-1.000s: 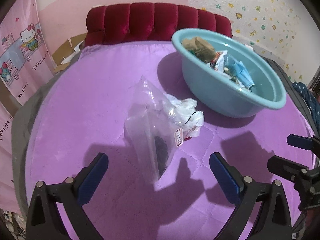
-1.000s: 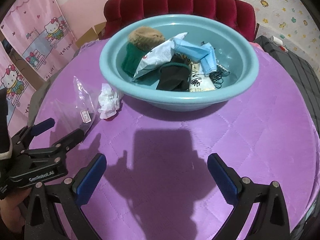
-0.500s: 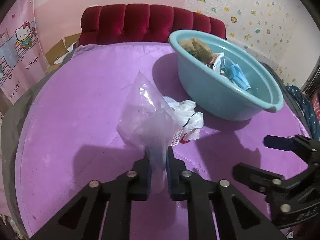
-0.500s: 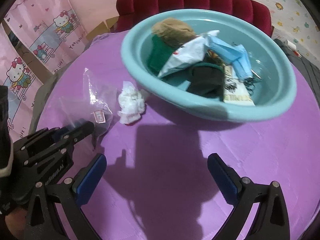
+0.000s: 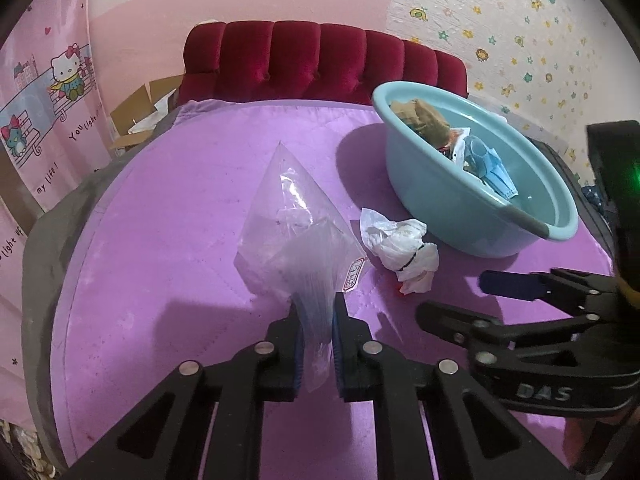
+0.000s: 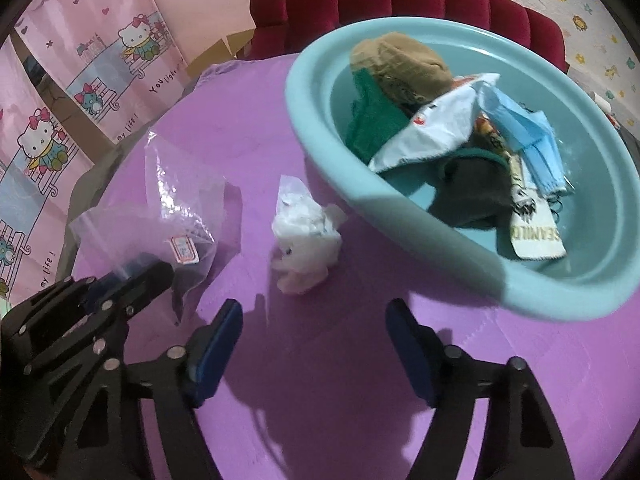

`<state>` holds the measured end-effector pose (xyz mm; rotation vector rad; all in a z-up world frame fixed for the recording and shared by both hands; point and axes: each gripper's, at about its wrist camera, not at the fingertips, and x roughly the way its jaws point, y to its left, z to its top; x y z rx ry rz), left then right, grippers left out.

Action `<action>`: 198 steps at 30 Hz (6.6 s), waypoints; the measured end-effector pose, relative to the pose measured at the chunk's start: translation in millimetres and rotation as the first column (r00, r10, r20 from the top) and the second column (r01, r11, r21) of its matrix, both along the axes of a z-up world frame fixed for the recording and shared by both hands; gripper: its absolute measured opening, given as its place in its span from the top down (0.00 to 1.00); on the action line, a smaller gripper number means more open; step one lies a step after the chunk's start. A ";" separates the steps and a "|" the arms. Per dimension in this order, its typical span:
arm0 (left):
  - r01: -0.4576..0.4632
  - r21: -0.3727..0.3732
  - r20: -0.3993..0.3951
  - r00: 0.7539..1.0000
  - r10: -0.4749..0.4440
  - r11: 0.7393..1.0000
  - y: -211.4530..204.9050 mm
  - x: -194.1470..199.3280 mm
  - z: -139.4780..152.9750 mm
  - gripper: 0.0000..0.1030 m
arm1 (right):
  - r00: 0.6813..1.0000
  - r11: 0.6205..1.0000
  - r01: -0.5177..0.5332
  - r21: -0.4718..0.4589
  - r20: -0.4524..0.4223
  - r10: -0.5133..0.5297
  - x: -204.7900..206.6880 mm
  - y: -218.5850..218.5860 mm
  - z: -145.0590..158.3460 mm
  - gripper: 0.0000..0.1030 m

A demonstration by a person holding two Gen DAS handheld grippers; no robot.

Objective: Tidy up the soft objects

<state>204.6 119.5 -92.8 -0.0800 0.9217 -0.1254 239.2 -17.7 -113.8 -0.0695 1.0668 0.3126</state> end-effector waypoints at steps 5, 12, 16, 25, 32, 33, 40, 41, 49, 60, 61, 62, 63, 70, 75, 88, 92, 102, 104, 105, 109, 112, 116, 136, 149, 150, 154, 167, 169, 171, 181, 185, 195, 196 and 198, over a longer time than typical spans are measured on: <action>-0.001 0.001 0.018 1.000 0.001 1.000 -0.5 0.7 -2.8 0.88 | 1.000 1.000 -0.003 0.031 0.022 0.002 14.4 9.0 -9.6 0.50; -0.015 0.010 0.021 1.000 0.015 1.000 -1.3 -2.0 -1.5 0.88 | 0.999 0.999 -0.043 0.025 0.024 0.042 11.4 19.3 -12.6 0.96; -0.020 0.009 0.011 1.000 0.020 1.000 -4.1 -4.1 2.8 0.88 | 0.999 0.999 -0.046 0.024 0.023 0.046 6.7 19.4 -4.9 0.96; -0.035 0.023 -0.008 0.999 0.035 0.999 -10.8 -16.0 16.1 0.88 | 0.998 0.998 -0.069 0.014 0.008 0.069 -5.7 20.1 11.3 0.96; -0.060 0.036 -0.014 0.998 0.061 0.998 -10.9 -26.8 24.6 0.88 | 0.996 0.996 -0.089 0.019 0.014 0.089 -17.8 19.0 25.3 0.96; -0.064 0.038 -0.014 0.998 0.064 0.997 -11.1 -28.6 26.5 0.88 | 0.996 0.995 -0.093 0.024 0.012 0.093 -19.0 18.8 27.1 0.96; -0.089 0.054 -0.002 0.996 0.089 0.995 -12.1 -42.1 46.3 0.88 | 0.993 0.993 -0.115 0.029 0.023 0.115 -33.9 17.7 47.5 0.96; -0.093 0.055 0.000 0.996 0.093 0.994 -12.3 -43.5 49.2 0.88 | 0.993 0.993 -0.116 0.030 0.022 0.116 -33.8 18.4 48.8 0.96; -0.114 0.059 0.016 0.993 0.114 0.992 -19.4 -57.3 73.4 0.88 | 0.993 0.992 -0.118 0.037 0.027 0.117 -48.7 6.0 72.8 0.96; -0.100 0.060 0.049 0.994 0.097 0.993 -43.0 -57.9 103.5 0.88 | 0.994 0.996 -0.090 0.029 0.073 0.087 -54.0 -21.1 112.1 0.96; -0.095 0.059 0.052 0.994 0.092 0.994 -46.4 -55.8 106.4 0.88 | 0.994 0.996 -0.084 0.030 0.075 0.082 -52.8 -24.6 115.2 0.96; -0.090 0.058 0.056 0.995 0.086 0.994 -49.2 -54.2 108.6 0.88 | 0.994 0.996 -0.080 0.031 0.077 0.078 -51.7 -27.3 117.0 0.96; -0.085 0.059 0.060 0.995 0.081 0.995 -52.2 -52.2 110.9 0.88 | 0.994 0.997 -0.074 0.032 0.081 0.071 -50.3 -31.0 120.0 0.96; -0.045 0.052 0.073 0.996 0.041 0.998 -75.2 -33.2 121.1 0.88 | 0.995 0.999 -0.025 0.034 0.101 0.022 -35.2 -58.7 137.2 0.96; -0.013 0.043 0.078 0.997 0.009 0.999 -91.8 -15.3 123.4 0.88 | 0.993 0.999 0.007 0.035 0.114 -0.011 -23.8 -76.2 144.6 0.96; 0.078 0.033 0.067 0.995 -0.080 0.996 -133.7 32.7 117.2 0.88 | 0.989 0.996 0.088 0.021 0.114 -0.090 16.7 -118.1 147.5 0.96; 0.109 0.013 0.053 0.993 -0.109 0.994 -143.1 48.3 110.0 0.88 | 0.988 0.994 0.112 0.017 0.105 -0.113 32.0 -129.1 143.5 0.96; 0.151 -0.003 0.028 0.988 -0.151 0.989 -156.5 80.1 89.7 0.88 | 0.986 0.989 0.149 0.012 0.074 -0.149 68.9 -145.1 124.6 0.96; 0.162 -0.003 0.022 0.987 -0.162 0.987 -160.2 87.2 85.2 0.88 | 0.986 0.988 0.154 0.014 0.067 -0.155 75.9 -147.1 120.2 0.96; 0.166 -0.005 0.017 0.986 -0.166 0.986 -162.6 89.4 83.4 0.88 | 0.986 0.988 0.156 0.014 0.065 -0.156 79.1 -147.7 118.1 0.96; 0.180 0.007 0.001 0.984 -0.180 0.984 -168.9 101.6 72.8 0.88 | 0.986 0.987 0.162 0.015 0.048 -0.163 92.8 -151.2 107.3 0.96; 0.189 0.018 -0.009 0.982 -0.189 0.982 -173.7 109.7 65.4 0.88 | 0.986 0.987 0.163 0.009 0.036 -0.163 102.6 -152.5 98.5 0.96; 0.199 0.034 -0.017 0.980 -0.198 0.979 -179.1 119.1 57.1 0.88 | 0.986 0.986 0.164 0.016 0.011 -0.164 113.5 -155.7 87.8 0.96; 0.200 0.064 -0.029 0.980 -0.199 0.978 -183.9 125.6 45.0 0.81 | 0.988 0.988 0.154 0.009 0.013 -0.154 119.1 -159.3 80.6 0.68; 0.106 0.099 -0.021 0.994 -0.104 0.989 -172.5 113.7 49.1 0.00 | 0.982 0.984 0.180 0.012 0.054 -0.180 98.9 -161.5 94.2 0.00; 0.103 0.102 -0.020 0.995 -0.102 0.989 -171.4 112.0 49.8 0.00 | 0.982 0.983 0.182 0.008 0.055 -0.183 96.7 -161.2 95.4 0.00; 0.100 0.117 -0.014 0.995 -0.099 0.988 -168.8 100.9 55.5 0.00 | 0.980 0.982 0.191 0.012 0.051 -0.191 83.6 -161.0 100.6 0.00; 0.076 0.134 0.027 0.996 -0.080 0.988 -159.5 51.5 98.9 0.00 | 0.977 0.981 0.191 0.017 0.091 -0.192 18.5 -156.3 135.8 0.00; 0.073 0.132 0.038 0.996 -0.078 0.989 -159.7 41.4 107.1 0.00 | 0.976 0.981 0.191 0.020 0.101 -0.192 6.5 -154.9 143.3 0.00; 0.072 0.128 0.043 0.996 -0.078 0.989 -159.7 33.6 112.7 0.00 | 0.977 0.982 0.189 0.021 0.098 -0.190 -2.6 -154.3 147.6 0.00; 0.068 0.134 0.063 0.995 -0.077 0.989 -167.1 -10.1 131.9 0.00 | 0.972 0.982 0.191 0.000 0.139 -0.190 -52.9 -152.9 166.3 0.00; 0.051 0.147 0.076 0.995 -0.063 0.988 -170.1 -29.9 135.1 0.00 | 0.970 0.981 0.192 0.006 0.151 -0.191 -71.3 -153.8 168.8 0.00; 0.019 0.136 0.097 0.995 -0.033 0.991 -171.7 -74.4 128.7 0.00 | 0.956 0.982 0.189 -0.021 0.232 -0.179 -121.1 -150.8 163.5 0.00; 0.015 0.138 0.106 0.994 -0.030 0.990 -172.3 -79.0 127.3 0.00 | 0.954 0.982 0.190 -0.020 0.240 -0.179 -125.1 -151.0 162.6 0.00; 0.016 0.146 0.107 0.994 -0.032 0.989 -173.5 -85.3 124.0 0.00 | 0.950 0.982 0.190 -0.017 0.254 -0.180 -133.3 -150.7 160.0 0.00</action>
